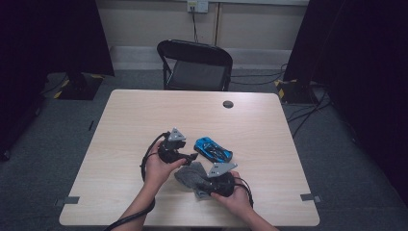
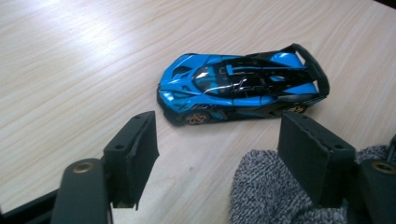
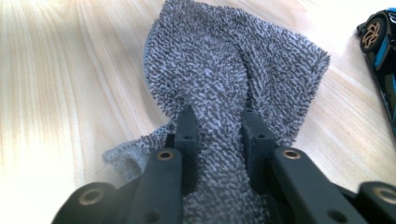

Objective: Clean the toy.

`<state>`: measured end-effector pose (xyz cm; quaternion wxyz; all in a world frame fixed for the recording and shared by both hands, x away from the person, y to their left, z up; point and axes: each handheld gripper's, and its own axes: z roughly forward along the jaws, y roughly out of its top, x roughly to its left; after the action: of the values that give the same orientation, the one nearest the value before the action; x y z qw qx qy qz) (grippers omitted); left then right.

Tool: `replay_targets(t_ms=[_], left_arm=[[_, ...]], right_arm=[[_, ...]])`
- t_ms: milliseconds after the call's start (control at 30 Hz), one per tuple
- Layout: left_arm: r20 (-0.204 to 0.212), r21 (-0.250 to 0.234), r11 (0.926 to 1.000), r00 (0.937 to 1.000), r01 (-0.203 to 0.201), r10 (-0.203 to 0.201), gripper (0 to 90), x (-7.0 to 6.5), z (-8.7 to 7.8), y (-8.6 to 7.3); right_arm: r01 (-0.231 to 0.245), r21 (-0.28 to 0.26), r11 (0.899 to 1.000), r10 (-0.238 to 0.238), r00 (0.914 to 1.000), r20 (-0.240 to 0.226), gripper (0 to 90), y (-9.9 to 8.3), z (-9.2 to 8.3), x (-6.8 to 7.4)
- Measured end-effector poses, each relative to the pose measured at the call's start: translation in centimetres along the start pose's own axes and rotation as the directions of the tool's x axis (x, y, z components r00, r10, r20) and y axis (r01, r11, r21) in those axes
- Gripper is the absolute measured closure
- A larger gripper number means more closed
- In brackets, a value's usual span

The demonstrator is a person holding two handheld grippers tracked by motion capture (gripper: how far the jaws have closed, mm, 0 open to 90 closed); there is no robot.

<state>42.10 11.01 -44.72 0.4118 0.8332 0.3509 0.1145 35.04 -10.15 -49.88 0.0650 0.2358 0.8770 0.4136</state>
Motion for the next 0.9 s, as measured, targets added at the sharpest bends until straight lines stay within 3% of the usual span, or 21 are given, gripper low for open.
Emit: replay_targets(t_ms=[100,233,300,433,600,633,733,767,800,833,900], left_arm=[[-0.002,0.0,1.0,1.0,-0.008,0.008,26.1,0.0,0.0,0.3],[0.003,-0.024,0.9997,1.0,-0.006,0.007,24.6,0.3,-0.2,0.6],[0.003,-0.026,0.9996,1.0,0.001,-0.001,23.2,0.7,-0.2,0.7],[0.028,-0.02,0.999,0.9988,0.04,-0.039,20.9,1.3,0.3,1.0],[0.051,-0.007,0.9999,0.9987,-0.01,0.01,19.8,0.6,1.4,1.5],[0.076,-0.005,0.9996,0.9967,-0.028,0.029,19.3,0.1,2.1,1.9],[0.1,0.004,0.9988,0.9938,-0.049,0.049,18.5,-0.4,2.9,2.2],[0.116,0.01,0.997,0.9904,-0.077,0.075,18.3,-0.9,3.8,2.7],[0.116,0.01,0.997,0.9904,-0.077,0.075,18.2,-0.9,3.8,2.7],[0.123,0.014,0.9966,0.9893,-0.081,0.078,17.9,-1.2,4.8,3.1],[0.133,0.026,0.9958,0.9876,-0.088,0.083,18.0,-1.5,5.7,3.4]], right_arm=[[-0.06,0.006,0.998,0.06,0.998,-0.021,75.3,0.2,-0.4,-0.2],[-0.063,0.011,0.998,0.063,0.9977,-0.022,75.6,0.6,-1.3,-0.4],[-0.087,-0.009,0.996,0.087,0.9956,-0.037,75.7,1.0,-2.3,-0.7],[-0.121,-0.054,0.991,0.12,0.9926,-0.022,75.8,1.5,-5.6,-2.0],[-0.146,-0.082,0.986,0.149,0.9886,0.026,75.9,1.1,-8.0,-3.8],[-0.172,-0.093,0.981,0.178,0.9818,0.065,75.8,0.4,-9.4,-5.1],[-0.214,-0.108,0.971,0.227,0.9655,0.128,75.8,-0.9,-10.9,-6.9],[-0.232,-0.116,0.966,0.248,0.9582,0.143,75.8,-1.4,-11.4,-7.5],[-0.232,-0.116,0.966,0.248,0.9582,0.143,75.8,-1.4,-11.4,-7.5],[-0.256,-0.124,0.959,0.276,0.9432,0.185,75.8,-2.2,-12.1,-8.6],[-0.262,-0.118,0.958,0.283,0.935,0.214,75.7,-2.8,-12.3,-9.3]])
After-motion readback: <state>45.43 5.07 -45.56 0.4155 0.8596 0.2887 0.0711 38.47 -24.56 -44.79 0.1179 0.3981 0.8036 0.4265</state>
